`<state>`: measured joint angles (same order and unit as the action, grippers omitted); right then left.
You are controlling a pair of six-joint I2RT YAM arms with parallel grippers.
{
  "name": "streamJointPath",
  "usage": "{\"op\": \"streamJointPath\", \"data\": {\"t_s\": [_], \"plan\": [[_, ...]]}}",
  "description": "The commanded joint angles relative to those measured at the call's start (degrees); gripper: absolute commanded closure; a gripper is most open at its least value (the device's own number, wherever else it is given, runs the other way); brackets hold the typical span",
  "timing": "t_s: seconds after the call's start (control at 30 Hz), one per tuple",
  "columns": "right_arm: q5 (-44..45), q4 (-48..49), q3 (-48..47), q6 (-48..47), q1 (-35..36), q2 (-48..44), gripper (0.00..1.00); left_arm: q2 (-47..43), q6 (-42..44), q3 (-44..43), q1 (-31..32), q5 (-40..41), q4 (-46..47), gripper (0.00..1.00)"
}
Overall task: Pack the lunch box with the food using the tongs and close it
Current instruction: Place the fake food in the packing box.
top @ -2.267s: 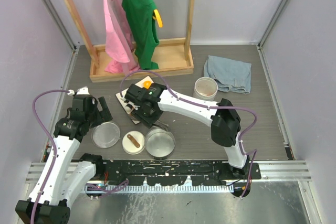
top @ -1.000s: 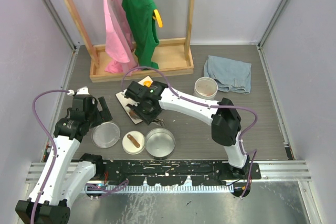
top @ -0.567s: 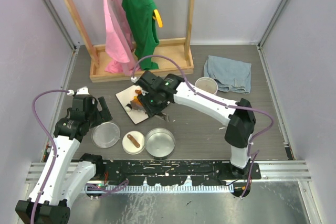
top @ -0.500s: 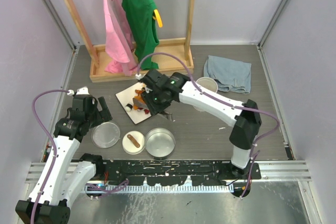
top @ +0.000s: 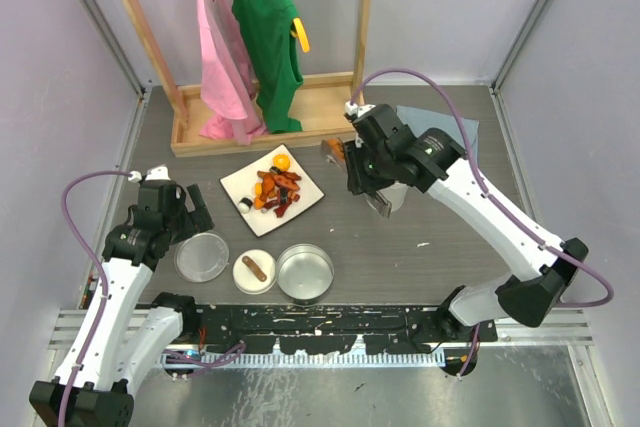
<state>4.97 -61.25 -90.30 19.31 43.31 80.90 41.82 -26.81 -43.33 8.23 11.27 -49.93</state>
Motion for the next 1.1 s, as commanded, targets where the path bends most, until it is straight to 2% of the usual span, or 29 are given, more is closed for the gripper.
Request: {"op": "streamJointPath", "data": {"t_s": [0.0, 0.33, 0.8, 1.07], "plan": [[6.4, -4.4, -1.3, 1.0, -1.2, -3.8, 0.66, 0.2, -0.6, -0.4, -0.2, 0.0, 1.9, 0.00], [17.3, -13.5, -1.0, 2.8, -3.5, -7.6, 0.65, 0.5, -0.5, -0.4, -0.2, -1.0, 2.1, 0.00], [14.4, -11.3, 5.9, 1.6, -6.5, -7.3, 0.63, 0.5, -0.5, -0.3, -0.3, -1.1, 2.3, 0.00], [15.1, -9.5, 8.3, 1.4, -6.7, -6.8, 0.58, 0.5, -0.5, -0.2, -0.2, -0.9, 2.2, 0.00]]}}
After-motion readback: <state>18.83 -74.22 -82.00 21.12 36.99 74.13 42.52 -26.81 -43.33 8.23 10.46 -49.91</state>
